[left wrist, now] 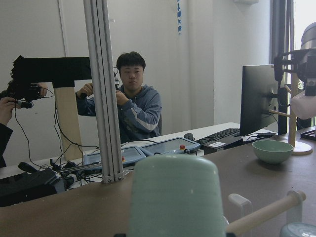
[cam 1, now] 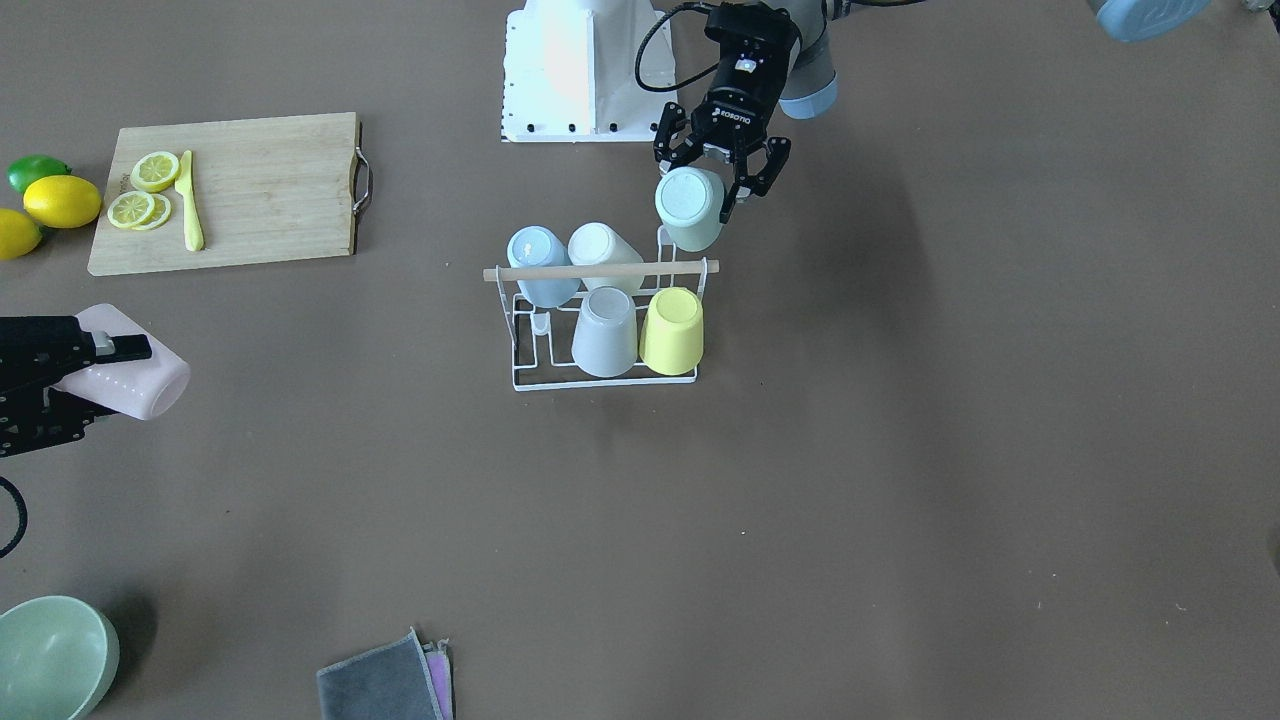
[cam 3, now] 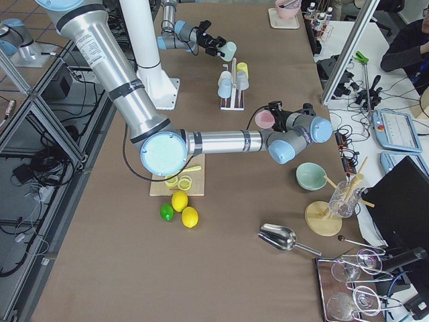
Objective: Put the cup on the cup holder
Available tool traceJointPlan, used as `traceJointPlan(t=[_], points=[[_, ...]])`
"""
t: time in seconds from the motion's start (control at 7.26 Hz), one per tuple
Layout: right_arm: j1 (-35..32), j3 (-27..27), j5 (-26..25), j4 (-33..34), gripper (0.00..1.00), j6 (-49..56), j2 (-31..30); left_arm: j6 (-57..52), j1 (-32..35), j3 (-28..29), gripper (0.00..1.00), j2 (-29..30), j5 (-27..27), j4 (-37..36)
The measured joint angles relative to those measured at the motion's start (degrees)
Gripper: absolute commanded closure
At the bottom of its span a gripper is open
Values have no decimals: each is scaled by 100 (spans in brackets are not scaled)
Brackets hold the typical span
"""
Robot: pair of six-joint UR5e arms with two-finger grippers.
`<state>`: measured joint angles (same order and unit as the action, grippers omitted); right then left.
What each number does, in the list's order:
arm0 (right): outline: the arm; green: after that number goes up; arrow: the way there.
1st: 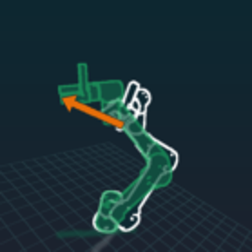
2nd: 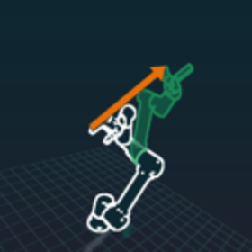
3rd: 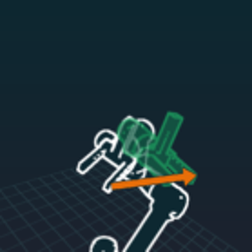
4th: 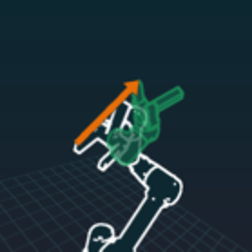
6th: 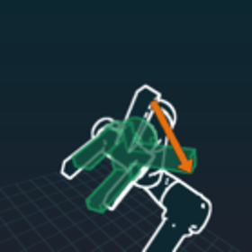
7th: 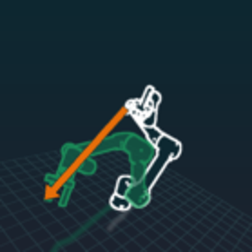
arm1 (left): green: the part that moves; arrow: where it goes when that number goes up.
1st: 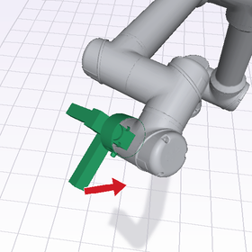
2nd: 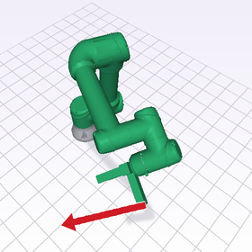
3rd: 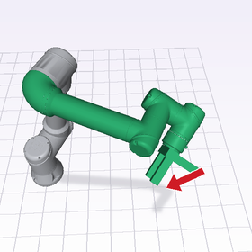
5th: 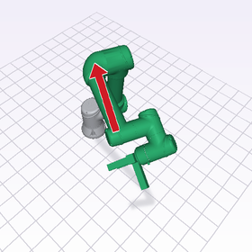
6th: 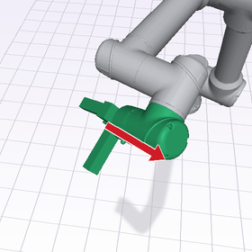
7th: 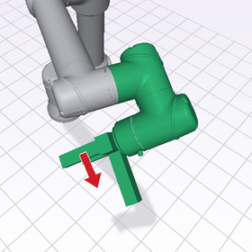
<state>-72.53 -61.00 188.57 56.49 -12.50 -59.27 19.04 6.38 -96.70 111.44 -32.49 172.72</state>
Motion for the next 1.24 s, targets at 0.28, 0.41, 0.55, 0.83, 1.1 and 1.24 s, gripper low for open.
traceJointPlan(t=[0.28, 0.41, 0.55, 0.83, 1.1, 1.24], points=[[7, 27, 28, 12, 100, 359, -10, 70, 31, 101, 79, 42, -3, -23], [8, 48, -41, 22, 100, 606, -6, 120, 47, 144, 78, 61, 2, -36], [10, 57, -164, 27, 100, 823, 7, 148, 64, 205, 78, 99, 4, -42], [14, 55, -442, 31, 100, 1085, 51, 182, 78, 379, 76, 241, 4, -49], [16, 55, -451, 42, 100, 1136, 74, 387, 82, 538, 63, 348, 3, -76], [14, 75, -328, 79, 100, 1139, 74, 451, 82, 561, 2, 363, 7, -82]])
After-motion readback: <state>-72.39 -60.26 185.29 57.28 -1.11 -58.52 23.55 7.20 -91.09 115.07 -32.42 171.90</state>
